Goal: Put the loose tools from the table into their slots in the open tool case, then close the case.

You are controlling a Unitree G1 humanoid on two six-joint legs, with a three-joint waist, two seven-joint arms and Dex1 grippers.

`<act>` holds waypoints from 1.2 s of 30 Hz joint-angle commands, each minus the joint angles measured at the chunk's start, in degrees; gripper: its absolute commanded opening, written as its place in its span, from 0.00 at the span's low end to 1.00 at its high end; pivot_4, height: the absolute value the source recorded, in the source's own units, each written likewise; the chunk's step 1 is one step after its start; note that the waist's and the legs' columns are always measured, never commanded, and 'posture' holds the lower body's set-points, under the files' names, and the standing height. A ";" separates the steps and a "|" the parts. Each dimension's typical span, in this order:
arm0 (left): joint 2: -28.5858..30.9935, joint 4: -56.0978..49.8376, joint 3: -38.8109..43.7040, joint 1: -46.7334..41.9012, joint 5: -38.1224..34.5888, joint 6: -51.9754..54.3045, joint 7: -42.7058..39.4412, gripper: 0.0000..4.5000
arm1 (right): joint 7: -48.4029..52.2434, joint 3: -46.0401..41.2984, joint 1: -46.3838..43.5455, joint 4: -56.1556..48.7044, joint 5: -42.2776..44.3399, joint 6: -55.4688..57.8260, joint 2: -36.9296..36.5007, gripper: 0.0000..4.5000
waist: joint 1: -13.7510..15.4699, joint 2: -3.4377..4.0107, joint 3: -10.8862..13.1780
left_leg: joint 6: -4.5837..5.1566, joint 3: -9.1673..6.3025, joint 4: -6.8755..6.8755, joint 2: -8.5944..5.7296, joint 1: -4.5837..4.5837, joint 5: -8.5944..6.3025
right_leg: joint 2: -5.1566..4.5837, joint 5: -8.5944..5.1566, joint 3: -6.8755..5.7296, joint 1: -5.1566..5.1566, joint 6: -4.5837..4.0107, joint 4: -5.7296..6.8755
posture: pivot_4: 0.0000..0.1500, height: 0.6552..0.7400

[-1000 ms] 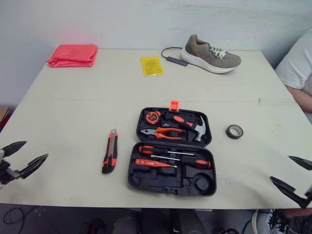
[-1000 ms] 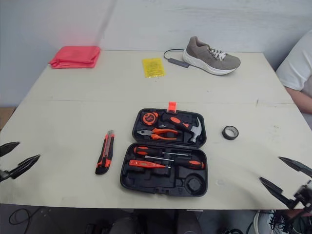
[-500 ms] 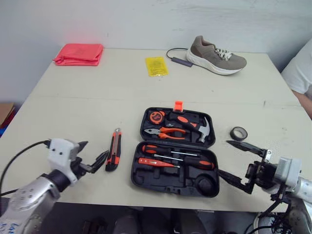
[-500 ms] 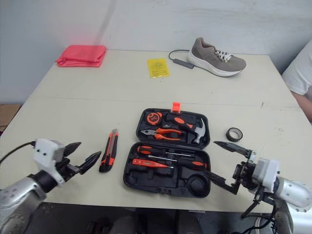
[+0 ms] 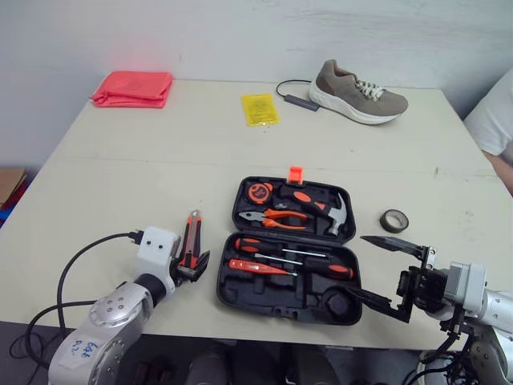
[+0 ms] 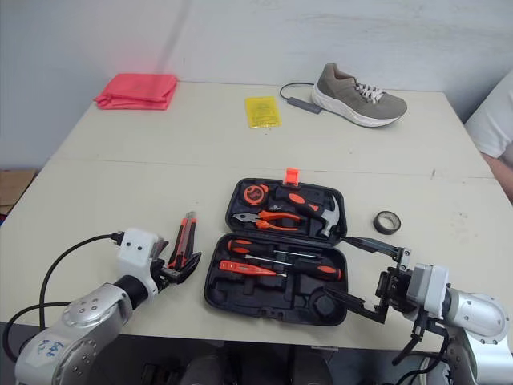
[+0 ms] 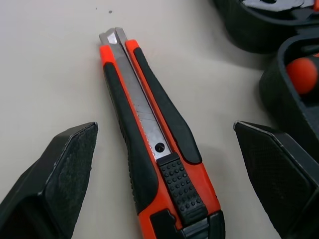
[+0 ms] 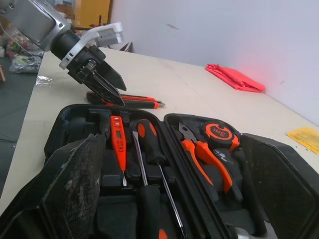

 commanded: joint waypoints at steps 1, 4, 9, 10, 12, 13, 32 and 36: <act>-0.74 0.05 -0.38 -1.13 1.73 3.07 1.40 0.99 | 0.15 -1.23 0.38 -0.48 0.39 -0.94 -0.44 1.00 | 0.00 0.00 0.00 | 0.00 0.00 0.00 0.01 0.00 0.00 | 0.01 0.00 0.00 0.00 0.00 0.00 | 1.00 1.00; -0.84 1.04 -0.88 -2.34 1.00 6.18 0.19 0.99 | 0.00 -1.61 0.92 -0.47 0.16 -1.10 -0.47 1.00 | 0.06 0.00 0.00 | 0.00 0.00 0.02 0.01 0.00 0.00 | 0.01 0.00 -0.01 0.00 0.00 0.00 | 1.00 1.00; -0.23 1.99 -1.01 -3.43 0.73 10.71 -1.11 0.71 | -0.69 -2.12 1.27 -0.73 -0.28 -1.09 -0.46 1.00 | 0.11 0.04 -0.02 | 0.00 -0.06 0.07 0.00 0.03 -0.01 | -0.01 0.00 -0.04 0.10 0.00 0.00 | 1.00 1.00; 0.04 2.23 -1.05 -3.55 0.95 10.79 -1.38 0.59 | -0.91 -2.06 1.27 -0.86 -0.38 -0.93 -0.45 1.00 | 0.11 0.06 -0.03 | 0.00 -0.06 0.07 0.00 0.04 -0.01 | -0.01 0.00 -0.04 0.12 0.00 -0.01 | 1.00 1.00; 0.50 2.72 -0.96 -3.68 1.22 10.70 -1.96 0.39 | -1.16 -1.90 1.38 -1.15 -0.52 -0.66 -0.51 1.00 | 0.12 0.08 -0.05 | 0.00 -0.07 0.07 0.00 0.06 -0.02 | -0.01 0.00 -0.05 0.15 0.00 -0.03 | 1.00 1.00; 0.84 3.03 -0.84 -3.64 1.66 9.99 -2.18 0.36 | -1.36 -1.84 1.47 -1.41 -0.56 -0.49 -0.52 1.00 | 0.12 0.09 -0.05 | 0.00 -0.08 0.07 0.00 0.06 -0.03 | -0.02 0.00 -0.06 0.17 0.00 -0.04 | 1.00 1.00; 22.75 22.47 3.14 -14.85 -1.96 -38.61 -53.85 0.36 | -5.13 -3.81 2.84 -5.28 -0.98 2.27 -2.83 1.00 | 0.11 0.19 -0.01 | -0.04 -0.12 0.05 0.03 -0.17 -0.04 | -0.04 -0.04 -0.25 -0.07 -0.07 -0.05 | 1.00 1.00; 25.43 21.54 -3.90 -21.47 -3.08 -42.48 -65.52 0.36 | -5.28 -5.58 5.45 -6.59 -0.74 2.19 -3.03 1.00 | 0.20 0.20 0.01 | 0.00 -0.10 0.05 -0.02 -0.20 -0.04 | -0.04 -0.02 -0.24 -0.06 -0.04 -0.07 | 1.00 1.00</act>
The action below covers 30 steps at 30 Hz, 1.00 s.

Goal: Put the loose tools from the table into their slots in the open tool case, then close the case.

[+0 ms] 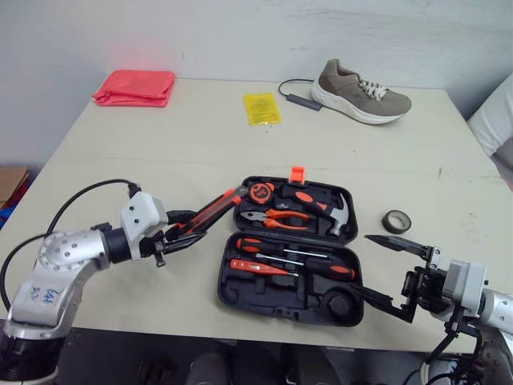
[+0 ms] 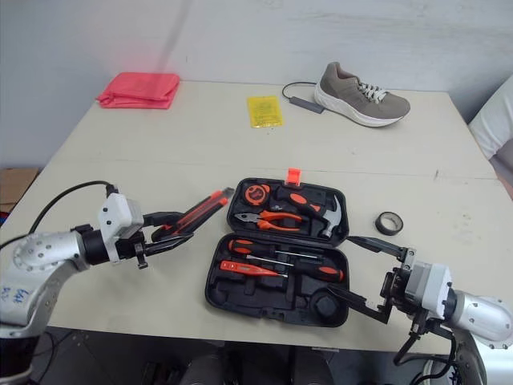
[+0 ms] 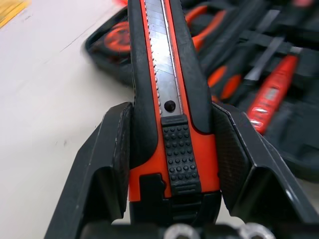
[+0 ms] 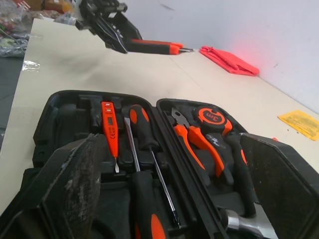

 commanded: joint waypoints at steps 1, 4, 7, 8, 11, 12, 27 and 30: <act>1.49 -2.57 -5.10 -3.32 -1.26 -4.25 -9.14 0.36 | -0.32 -2.63 2.04 -2.89 1.07 -0.37 -0.62 1.00 | -0.10 0.00 0.00 | 0.01 0.02 0.00 0.00 0.00 -0.01 | 0.02 0.01 0.01 0.02 0.02 -0.03 | 1.00 1.00; 1.22 -3.42 -12.19 -6.07 1.35 -5.48 -13.60 0.36 | -0.39 -3.51 5.24 -5.18 1.82 0.40 -0.63 1.00 | -0.24 0.01 0.01 | 0.03 0.14 0.02 0.01 0.01 -0.01 | 0.13 0.02 0.10 -0.01 0.04 -0.03 | 1.00 1.00; 0.49 -4.04 -18.09 -8.33 4.10 -3.34 -14.22 0.36 | -0.20 -4.40 8.42 -7.06 2.18 0.82 -0.73 1.00 | -0.28 0.01 0.01 | 0.01 0.26 0.14 0.16 0.04 -0.01 | 0.71 0.03 0.34 -0.03 0.07 -0.01 | 1.00 1.00; 0.10 -4.33 -19.88 -8.93 4.84 -2.41 -14.21 0.36 | -0.20 -4.81 9.30 -7.50 2.35 0.91 -0.74 1.00 | -0.21 0.00 0.02 | 0.00 0.25 0.15 0.17 0.04 -0.01 | 0.76 0.03 0.37 -0.04 0.07 0.01 | 1.00 1.00; -0.97 -4.75 -24.12 -10.12 7.86 -0.38 -13.36 0.36 | 0.02 -5.64 11.59 -8.61 2.83 1.15 -0.75 1.00 | -0.19 0.00 0.02 | 0.02 0.26 0.17 0.18 0.05 -0.02 | 0.80 0.04 0.48 -0.04 0.08 0.01 | 1.00 1.00; -2.08 -4.29 -25.99 -10.74 10.04 -0.06 -12.14 0.36 | 0.77 -5.77 12.82 -9.06 3.05 1.35 -1.04 1.00 | -0.20 0.00 0.02 | 0.03 0.26 0.17 0.17 0.04 -0.02 | 0.80 0.04 0.50 -0.04 0.08 0.00 | 1.00 1.00; -5.99 -2.88 -33.21 -16.48 18.30 6.49 -10.84 0.36 | 2.62 -6.74 17.88 -9.58 3.48 2.05 -1.25 1.00 | -0.16 -0.04 0.04 | 0.08 0.24 0.31 0.22 0.02 -0.05 | 0.77 0.04 0.51 -0.04 0.08 0.02 | 1.00 1.00; -5.40 -3.43 -33.28 -16.52 19.09 7.37 -10.62 0.36 | 2.63 -6.77 18.13 -9.34 3.34 1.70 -1.03 1.00 | -0.15 -0.04 0.04 | 0.08 0.24 0.32 0.22 0.02 -0.05 | 0.74 0.04 0.51 -0.04 0.09 0.03 | 1.00 1.00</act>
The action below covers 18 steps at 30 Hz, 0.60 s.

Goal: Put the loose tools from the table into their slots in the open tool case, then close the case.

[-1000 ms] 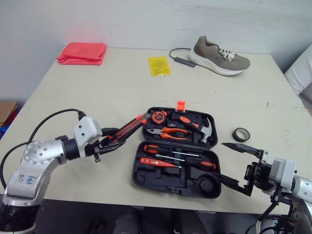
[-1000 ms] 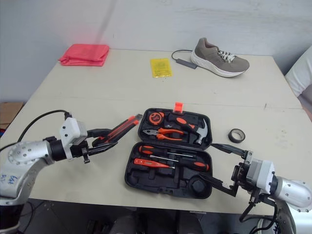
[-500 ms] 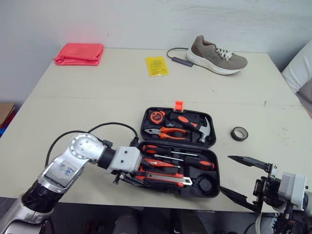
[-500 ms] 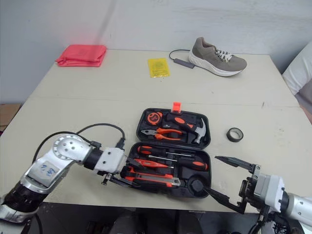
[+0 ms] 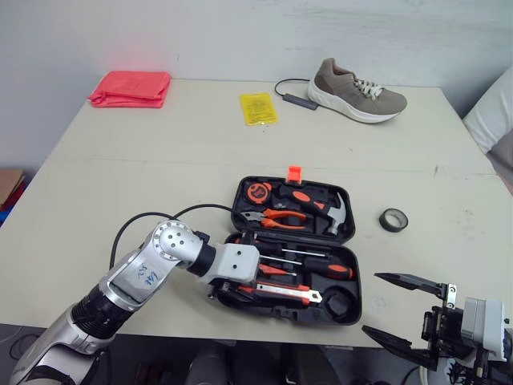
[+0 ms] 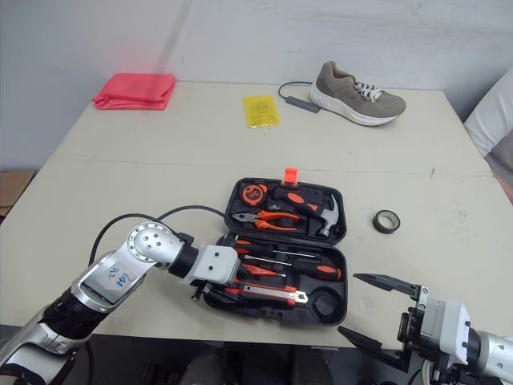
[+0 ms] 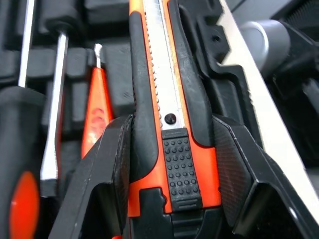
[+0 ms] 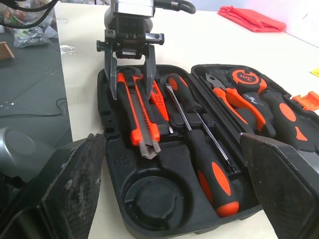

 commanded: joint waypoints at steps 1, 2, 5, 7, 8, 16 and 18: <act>0.84 -2.40 -0.12 -0.70 1.10 0.87 -0.19 0.36 | 0.21 -2.07 0.79 -1.34 0.76 -0.93 0.55 1.00 | 0.00 0.00 0.00 | 0.00 0.00 0.00 -0.01 0.00 0.00 | -0.01 0.00 0.00 0.00 0.00 0.00 | 1.00 1.00; 1.10 -2.41 -0.41 -0.76 1.56 0.76 -0.41 0.36 | 0.27 -2.04 0.86 -1.16 0.65 -1.11 0.64 1.00 | 0.00 0.00 0.00 | 0.01 0.00 0.00 -0.01 0.00 0.00 | -0.01 0.00 0.00 0.00 0.00 0.00 | 1.00 1.00; 1.05 -2.44 -1.10 -1.02 2.31 0.38 -0.79 0.36 | 0.44 -1.88 0.80 -0.48 0.30 -1.53 0.84 1.00 | 0.01 0.00 0.00 | 0.01 0.00 0.01 -0.01 0.00 0.00 | 0.00 0.00 0.00 0.01 0.00 0.00 | 1.00 1.00; 0.57 -2.95 -1.51 -1.13 2.41 0.78 -0.65 0.36 | 0.60 -1.87 0.69 -0.03 0.13 -1.72 0.92 1.00 | 0.04 0.00 0.00 | 0.01 0.00 0.02 -0.01 0.00 0.00 | 0.00 0.00 0.00 0.01 0.00 0.00 | 1.00 1.00; 0.27 -3.16 -1.76 -1.19 2.53 1.04 -0.50 0.36 | 0.71 -1.89 0.66 0.20 0.06 -1.83 0.96 1.00 | 0.03 0.00 0.00 | 0.01 0.00 0.02 -0.02 0.00 -0.01 | 0.00 0.00 0.00 0.01 0.00 0.00 | 1.00 1.00; -0.98 -2.33 -1.72 -2.02 3.27 2.34 0.16 0.47 | 1.04 -1.72 0.81 1.15 -0.35 -2.66 1.33 1.00 | 0.23 0.00 0.00 | 0.04 -0.02 0.07 -0.04 0.00 -0.01 | -0.02 0.00 -0.01 0.04 0.00 0.01 | 1.00 1.00; -1.27 -2.69 -0.96 -1.92 2.10 1.16 -0.33 0.67 | 1.13 -1.64 0.70 1.39 -0.42 -2.73 1.44 1.00 | 0.16 0.00 0.00 | 0.05 -0.02 0.08 -0.04 0.00 -0.01 | -0.03 0.00 -0.01 0.05 0.01 0.01 | 1.00 1.00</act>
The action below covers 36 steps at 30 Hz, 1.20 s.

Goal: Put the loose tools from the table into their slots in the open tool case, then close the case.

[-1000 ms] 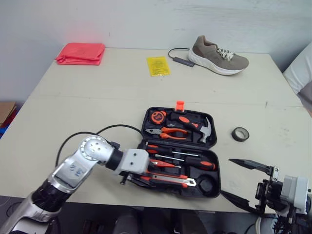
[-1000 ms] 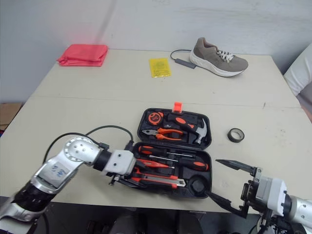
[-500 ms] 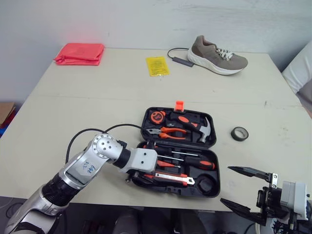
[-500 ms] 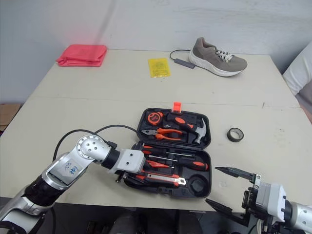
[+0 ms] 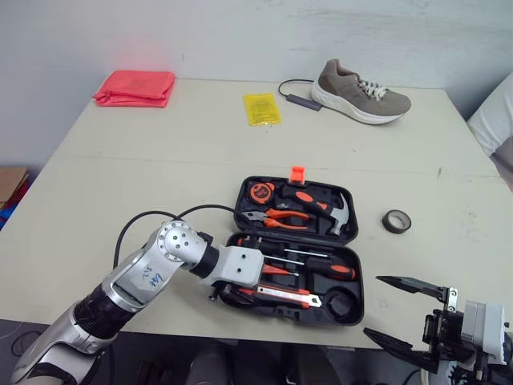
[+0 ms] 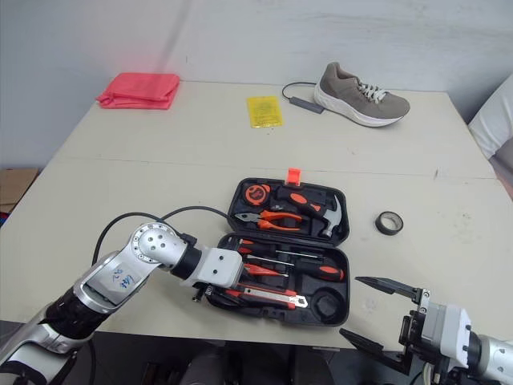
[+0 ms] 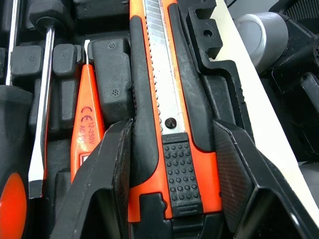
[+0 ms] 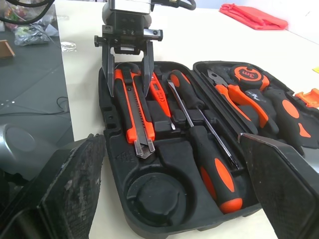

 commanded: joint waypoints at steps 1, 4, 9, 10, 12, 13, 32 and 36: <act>-0.77 -1.68 1.47 -0.55 -1.40 -2.72 -0.40 0.78 | 0.37 -1.58 0.35 0.04 0.40 -1.29 0.44 1.00 | -0.07 0.00 0.00 | 0.00 0.00 0.00 0.01 0.00 0.00 | 0.00 0.00 0.00 0.00 0.00 0.00 | 1.00 1.00; -2.58 -1.43 4.86 -0.12 -5.56 -8.27 -1.50 0.99 | 0.46 -1.29 -0.11 0.57 0.33 -1.38 0.44 1.00 | -0.08 0.00 0.00 | 0.00 0.00 -0.01 0.03 0.00 0.00 | 0.01 0.00 0.00 -0.01 0.00 0.00 | 1.00 1.00; -1.04 -1.03 10.47 1.01 -14.14 -10.52 -7.17 0.99 | 0.27 -0.52 -0.99 1.26 0.06 -1.64 0.54 1.00 | -0.30 0.01 0.00 | -0.03 0.00 0.03 0.06 0.01 0.01 | -0.01 0.00 0.00 -0.01 -0.01 0.06 | 1.00 1.00; -1.01 0.03 11.32 1.26 -14.76 -12.27 -7.74 0.99 | 0.23 -0.33 -1.04 1.36 -0.05 -1.74 0.63 1.00 | -0.26 0.01 0.00 | -0.04 0.00 0.03 0.08 0.01 0.02 | -0.01 -0.01 0.00 -0.01 -0.01 0.06 | 1.00 1.00; -2.05 2.74 12.95 1.85 -15.48 -15.69 -7.57 0.99 | 0.17 -0.07 -1.04 1.50 -0.24 -1.91 0.87 1.00 | -0.22 0.02 -0.01 | -0.04 0.00 0.03 0.06 0.02 0.02 | 0.03 -0.01 -0.01 -0.01 -0.01 0.06 | 1.00 1.00; -2.97 3.96 13.74 2.27 -16.23 -17.02 -7.43 0.99 | 0.21 0.01 -1.03 1.65 -0.33 -2.01 1.02 1.00 | -0.21 0.03 -0.01 | -0.04 0.00 0.03 0.05 0.02 0.02 | 0.04 -0.01 -0.01 -0.01 -0.01 0.05 | 1.00 1.00; -12.44 18.96 6.17 8.21 -5.97 -29.93 -3.74 0.00 | 0.03 0.35 -2.27 4.37 -1.61 -3.38 2.32 1.00 | -0.14 0.02 -0.01 | 0.02 0.00 0.08 0.01 0.02 -0.01 | 0.00 0.01 -0.02 0.01 0.03 0.06 | 1.00 1.00; -13.23 19.58 5.26 8.21 -4.38 -29.22 -2.31 0.00 | -0.26 0.63 -1.76 3.79 -1.92 -3.37 2.84 1.00 | -0.04 0.07 -0.05 | 0.02 -0.01 0.08 0.01 0.02 -0.02 | -0.03 0.02 -0.03 0.03 0.03 0.06 | 1.00 1.00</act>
